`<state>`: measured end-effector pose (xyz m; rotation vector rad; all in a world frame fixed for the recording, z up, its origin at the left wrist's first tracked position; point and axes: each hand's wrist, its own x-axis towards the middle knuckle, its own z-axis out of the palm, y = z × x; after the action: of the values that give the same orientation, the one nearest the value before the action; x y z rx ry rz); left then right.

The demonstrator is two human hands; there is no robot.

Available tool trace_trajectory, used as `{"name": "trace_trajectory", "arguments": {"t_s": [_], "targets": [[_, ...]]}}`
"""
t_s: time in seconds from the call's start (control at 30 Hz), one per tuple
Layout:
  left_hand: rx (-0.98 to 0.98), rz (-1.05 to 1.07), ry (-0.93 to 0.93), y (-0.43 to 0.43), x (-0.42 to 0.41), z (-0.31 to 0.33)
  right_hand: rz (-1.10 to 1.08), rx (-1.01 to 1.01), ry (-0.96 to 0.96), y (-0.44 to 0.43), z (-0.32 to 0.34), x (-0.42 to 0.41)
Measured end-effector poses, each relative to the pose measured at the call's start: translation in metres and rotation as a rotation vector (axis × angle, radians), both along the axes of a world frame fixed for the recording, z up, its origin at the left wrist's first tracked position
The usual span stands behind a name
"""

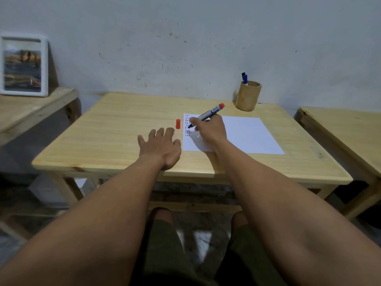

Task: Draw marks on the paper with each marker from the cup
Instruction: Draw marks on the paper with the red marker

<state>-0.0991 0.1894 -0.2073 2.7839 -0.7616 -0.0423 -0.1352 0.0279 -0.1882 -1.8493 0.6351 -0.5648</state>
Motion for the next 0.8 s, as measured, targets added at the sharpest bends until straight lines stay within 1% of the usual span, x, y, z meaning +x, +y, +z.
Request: {"name": "trace_trajectory", "arguments": {"t_s": [0.1,0.2,0.27,0.43,0.57,0.63,0.67,0.73,0.77,0.8], "targets": [[-0.115,0.092,-0.059,-0.007,0.002,0.006,0.004,0.017,-0.048,-0.003,0.006,0.002],[-0.157,0.145,-0.051,-0.021,0.011,0.013,-0.006,0.074,-0.091,-0.005,0.015,0.002],[-0.168,0.139,-0.055,-0.029,0.018,0.016,-0.021,0.118,-0.116,-0.008,0.019,0.002],[-0.192,0.120,-0.076,-0.043,0.035,0.019,-0.024,0.142,-0.151,-0.013,0.024,0.002],[-0.194,0.085,-0.180,-0.047,0.045,0.017,-0.051,0.148,-0.165,-0.019,0.024,0.003],[-0.280,0.118,-0.166,-0.049,0.050,0.016,-0.054,0.168,-0.180,-0.021,0.025,0.003],[-0.366,0.154,-0.130,-0.051,0.053,0.016,-0.055,0.191,-0.192,-0.021,0.027,0.002],[-0.600,0.252,0.005,-0.056,0.053,0.024,-0.066,0.258,-0.230,-0.020,0.032,0.001],[-0.690,0.294,0.057,-0.058,0.054,0.031,-0.070,0.290,-0.252,-0.020,0.035,0.001],[-0.729,0.317,0.083,-0.060,0.053,0.040,-0.073,0.316,-0.272,-0.021,0.038,0.001]]}}
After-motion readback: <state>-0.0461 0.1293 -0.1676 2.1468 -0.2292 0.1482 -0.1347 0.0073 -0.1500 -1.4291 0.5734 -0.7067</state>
